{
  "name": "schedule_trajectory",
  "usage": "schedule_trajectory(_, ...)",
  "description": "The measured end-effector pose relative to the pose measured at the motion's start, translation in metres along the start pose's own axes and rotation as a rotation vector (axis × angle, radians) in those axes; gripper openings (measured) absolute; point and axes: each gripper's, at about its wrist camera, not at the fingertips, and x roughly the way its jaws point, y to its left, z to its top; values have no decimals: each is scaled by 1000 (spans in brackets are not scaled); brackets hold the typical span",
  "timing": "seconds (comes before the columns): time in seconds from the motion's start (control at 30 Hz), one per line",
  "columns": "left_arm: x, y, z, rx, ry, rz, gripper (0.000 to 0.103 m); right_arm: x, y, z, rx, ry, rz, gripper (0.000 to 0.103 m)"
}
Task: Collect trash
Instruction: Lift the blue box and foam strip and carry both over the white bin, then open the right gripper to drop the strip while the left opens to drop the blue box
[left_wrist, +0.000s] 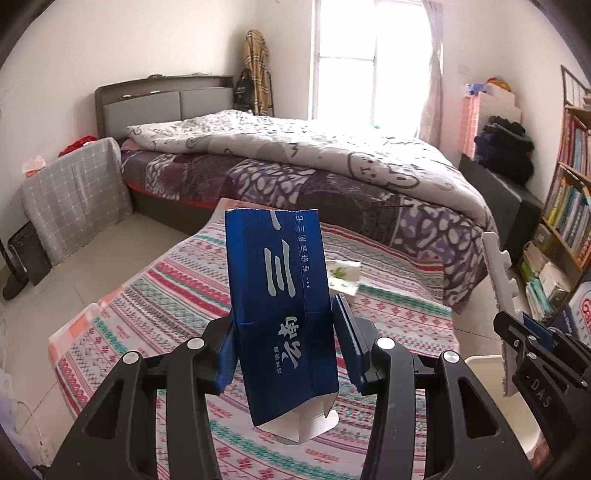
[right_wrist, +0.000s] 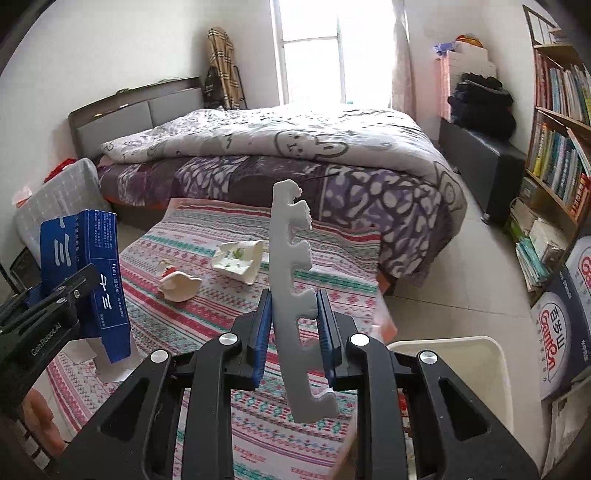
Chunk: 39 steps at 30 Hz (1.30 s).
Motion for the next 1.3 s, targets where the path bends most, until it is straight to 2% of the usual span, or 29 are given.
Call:
schedule_trajectory(0.67,1,-80,-8,83,15,-92,47,-12,-79,-5,104,11,-99,23)
schedule_trajectory(1.13,2,-142,-18,150,39,-170,47,-17,-146,-19,213,51,-186,25)
schedule_trajectory(1.17,2,-149,-19,155,43,-179,47,-18,-152,-20,224,52,-196,28)
schedule_trajectory(1.23,2,-159,-22,166,48,-195,46,-21,-164,-22,254,50,-217,48)
schedule_trajectory(1.3,2,-171,-24,179,51,-208,47,-24,-173,-24,276,43,-237,51)
